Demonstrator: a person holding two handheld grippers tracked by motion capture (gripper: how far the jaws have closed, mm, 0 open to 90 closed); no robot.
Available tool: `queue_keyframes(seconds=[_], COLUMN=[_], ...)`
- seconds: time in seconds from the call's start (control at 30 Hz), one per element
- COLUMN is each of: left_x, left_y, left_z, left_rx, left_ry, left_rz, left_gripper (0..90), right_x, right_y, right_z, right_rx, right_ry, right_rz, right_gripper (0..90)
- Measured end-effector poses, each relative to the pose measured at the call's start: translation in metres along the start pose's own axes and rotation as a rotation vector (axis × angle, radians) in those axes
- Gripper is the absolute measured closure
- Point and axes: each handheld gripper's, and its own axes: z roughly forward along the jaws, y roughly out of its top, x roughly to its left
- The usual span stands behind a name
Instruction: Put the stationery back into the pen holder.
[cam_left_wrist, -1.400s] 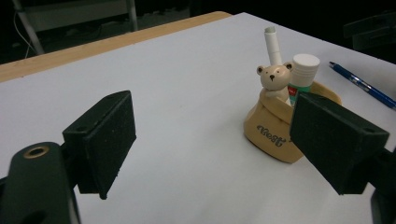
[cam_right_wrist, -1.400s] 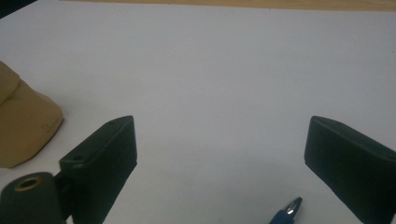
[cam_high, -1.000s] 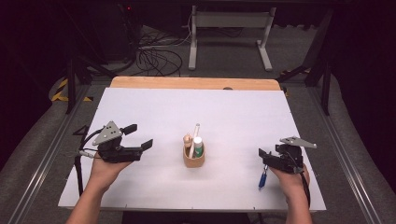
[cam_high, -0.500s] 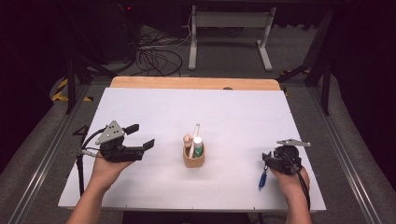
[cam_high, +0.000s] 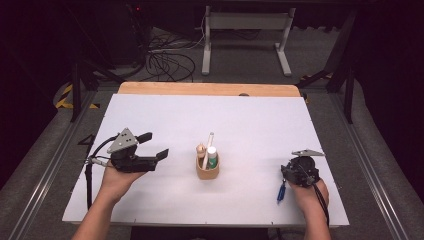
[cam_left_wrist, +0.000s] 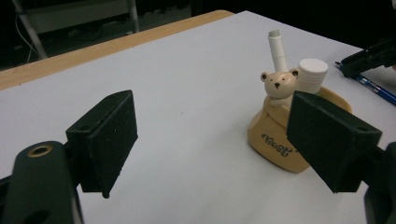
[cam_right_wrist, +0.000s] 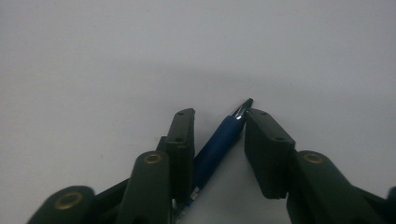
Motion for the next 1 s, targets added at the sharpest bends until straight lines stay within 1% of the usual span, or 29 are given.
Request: queue_keyframes(seconds=[0.07,0.13,0.17,0.2,0.3,0.33,0.43,0.53,0.63,0.67,0.7,0.77,0.8,0.83,0.9,0.93,1.0], left_x=[-0.001,-0.001,-0.001,-0.001,-0.001,-0.001,-0.003,-0.005,-0.008,-0.009,-0.009,-0.011,-0.012,-0.013,-0.014,-0.015,-0.017], left_y=[-0.001,-0.002,-0.003,-0.004,-0.005,-0.005,-0.005,-0.005,-0.005,-0.005,-0.004,-0.003,-0.003,-0.002,-0.002,-0.002,-0.002], left_z=[-0.002,-0.004,-0.005,-0.007,-0.010,-0.011,-0.012,-0.011,-0.011,-0.011,-0.011,-0.011,-0.010,-0.010,-0.009,-0.008,-0.008], left_rx=[0.003,0.003,0.003,0.003,0.004,0.000,0.004,0.002,0.002,-0.002,-0.006,-0.015,-0.014,-0.016,-0.013,-0.014,-0.014], left_ry=[0.002,0.011,0.010,0.012,0.017,0.020,0.020,0.009,-0.002,-0.009,-0.009,-0.017,-0.023,-0.022,-0.026,-0.029,-0.030], left_rz=[-0.006,0.005,-0.002,-0.002,-0.016,-0.012,-0.003,0.001,-0.006,-0.009,0.001,0.007,0.004,0.013,0.020,0.021,0.025], left_gripper=[17.1,17.1,17.2,17.4,17.7,17.8,18.0,18.0,18.4,18.4,18.5,18.5,18.5,18.5,18.7,18.8,18.9], right_x=[0.001,0.001,0.002,0.001,0.000,0.000,-0.001,0.000,0.000,0.000,0.000,0.003,0.005,0.008,0.015,0.017,0.022], right_y=[0.002,0.004,0.005,0.006,0.008,0.009,0.010,0.011,0.010,0.010,0.010,0.011,0.012,0.013,0.015,0.015,0.015], right_z=[0.001,0.001,0.002,0.002,0.003,0.003,0.003,0.003,0.003,0.003,0.003,0.001,-0.001,-0.003,-0.007,-0.009,-0.011], right_rx=[0.008,0.020,0.030,0.035,0.044,0.047,0.057,0.059,0.048,0.038,0.022,-0.033,-0.068,-0.097,-0.157,-0.175,-0.210], right_ry=[0.008,0.016,0.020,0.024,0.038,0.044,0.056,0.056,0.060,0.063,0.078,0.135,0.161,0.180,0.202,0.217,0.228], right_rz=[-0.011,-0.023,-0.018,-0.028,-0.033,-0.028,-0.043,-0.064,-0.083,-0.087,-0.092,-0.087,-0.094,-0.106,-0.140,-0.133,-0.141], right_gripper=[71.1,73.1,73.9,74.8,77.9,79.0,80.9,81.1,81.3,81.3,81.3,81.3,81.3,81.4,81.5,81.4,81.5])
